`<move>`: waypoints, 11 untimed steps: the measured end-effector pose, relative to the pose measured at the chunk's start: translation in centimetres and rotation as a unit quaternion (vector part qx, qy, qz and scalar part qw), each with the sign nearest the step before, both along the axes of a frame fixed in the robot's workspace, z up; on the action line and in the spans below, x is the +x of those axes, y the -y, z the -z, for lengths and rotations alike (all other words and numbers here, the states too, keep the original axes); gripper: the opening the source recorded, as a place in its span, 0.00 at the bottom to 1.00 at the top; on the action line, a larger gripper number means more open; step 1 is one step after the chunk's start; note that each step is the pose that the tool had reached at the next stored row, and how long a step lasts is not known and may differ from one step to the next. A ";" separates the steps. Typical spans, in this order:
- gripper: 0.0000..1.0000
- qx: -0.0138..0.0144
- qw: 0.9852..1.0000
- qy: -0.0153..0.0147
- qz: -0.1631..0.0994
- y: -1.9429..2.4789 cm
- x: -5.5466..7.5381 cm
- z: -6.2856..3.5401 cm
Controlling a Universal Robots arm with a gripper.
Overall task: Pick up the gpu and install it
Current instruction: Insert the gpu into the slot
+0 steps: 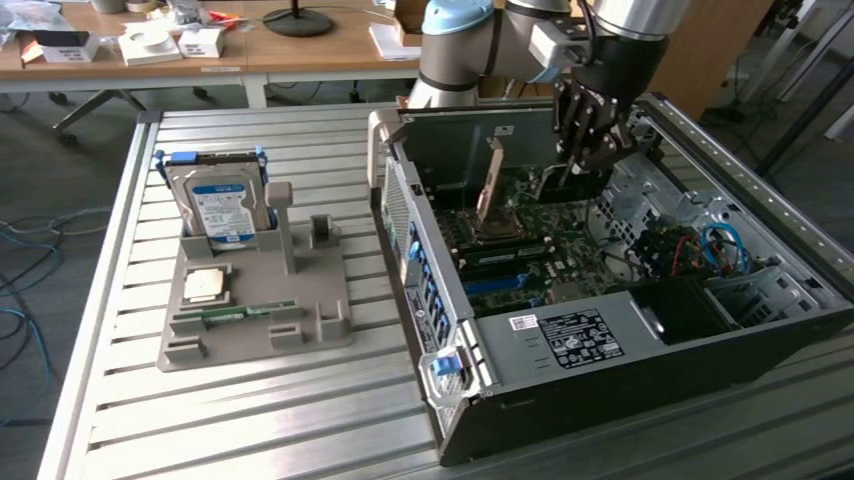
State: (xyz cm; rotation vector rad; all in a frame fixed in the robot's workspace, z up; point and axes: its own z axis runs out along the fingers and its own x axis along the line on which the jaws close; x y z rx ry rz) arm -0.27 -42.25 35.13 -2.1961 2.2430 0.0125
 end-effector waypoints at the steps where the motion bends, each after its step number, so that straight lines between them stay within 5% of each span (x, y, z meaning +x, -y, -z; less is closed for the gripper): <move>1: 0.27 0.000 1.000 0.000 0.000 0.00 0.0 0.01; 11: 0.27 0.000 1.000 0.000 0.000 0.00 0.0 0.59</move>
